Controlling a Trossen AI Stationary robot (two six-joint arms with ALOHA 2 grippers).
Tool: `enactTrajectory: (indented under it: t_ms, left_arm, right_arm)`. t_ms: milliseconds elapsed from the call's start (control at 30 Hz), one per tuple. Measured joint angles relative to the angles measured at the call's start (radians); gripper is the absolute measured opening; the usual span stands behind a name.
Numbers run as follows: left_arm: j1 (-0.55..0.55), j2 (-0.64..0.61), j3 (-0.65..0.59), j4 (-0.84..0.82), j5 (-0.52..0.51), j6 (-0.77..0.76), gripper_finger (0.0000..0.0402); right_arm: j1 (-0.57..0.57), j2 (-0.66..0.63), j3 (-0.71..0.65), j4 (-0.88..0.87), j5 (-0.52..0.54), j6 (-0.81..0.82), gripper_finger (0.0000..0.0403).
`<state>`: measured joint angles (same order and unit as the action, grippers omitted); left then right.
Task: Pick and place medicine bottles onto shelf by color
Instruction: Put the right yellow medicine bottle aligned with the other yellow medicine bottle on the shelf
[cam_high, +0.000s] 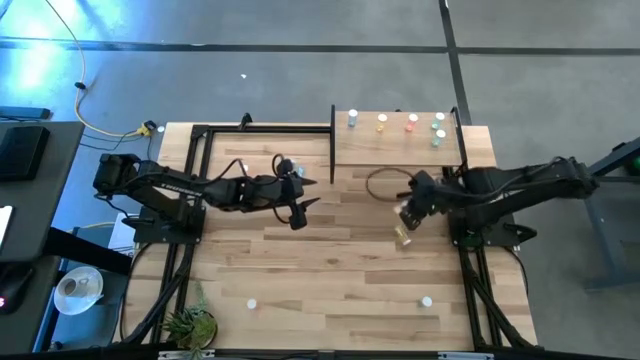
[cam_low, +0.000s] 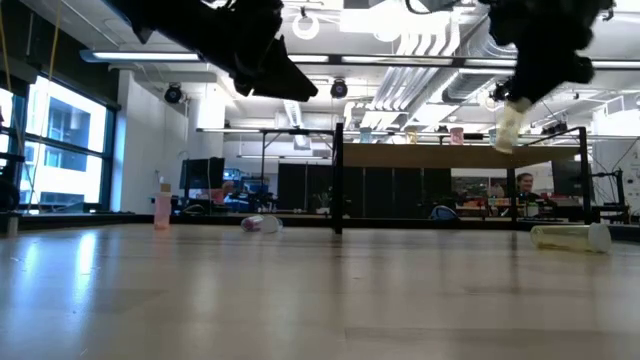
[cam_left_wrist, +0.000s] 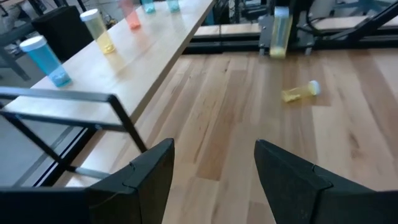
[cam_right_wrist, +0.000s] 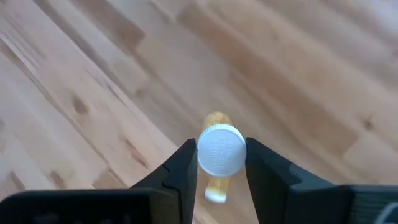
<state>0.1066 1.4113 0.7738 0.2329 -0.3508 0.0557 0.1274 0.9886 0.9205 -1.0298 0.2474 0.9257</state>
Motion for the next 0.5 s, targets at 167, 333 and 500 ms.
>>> enactTrajectory:
  t_ms: [167,333,500]
  left_arm:
    - [0.027,0.0,0.0,-0.042,0.001,-0.009,0.0213]
    - [0.052,0.0,0.0,-0.067,0.026,-0.028,0.0213]
    - [0.073,0.0,0.0,-0.092,0.073,-0.068,0.0213]
  right_arm:
    - [-0.121,0.001,0.101,-0.005,0.001,-0.168,0.0103]
    - [-0.254,0.028,0.218,-0.018,0.002,-0.337,0.0103]
    - [-0.387,0.114,0.366,-0.051,-0.016,-0.509,0.0103]
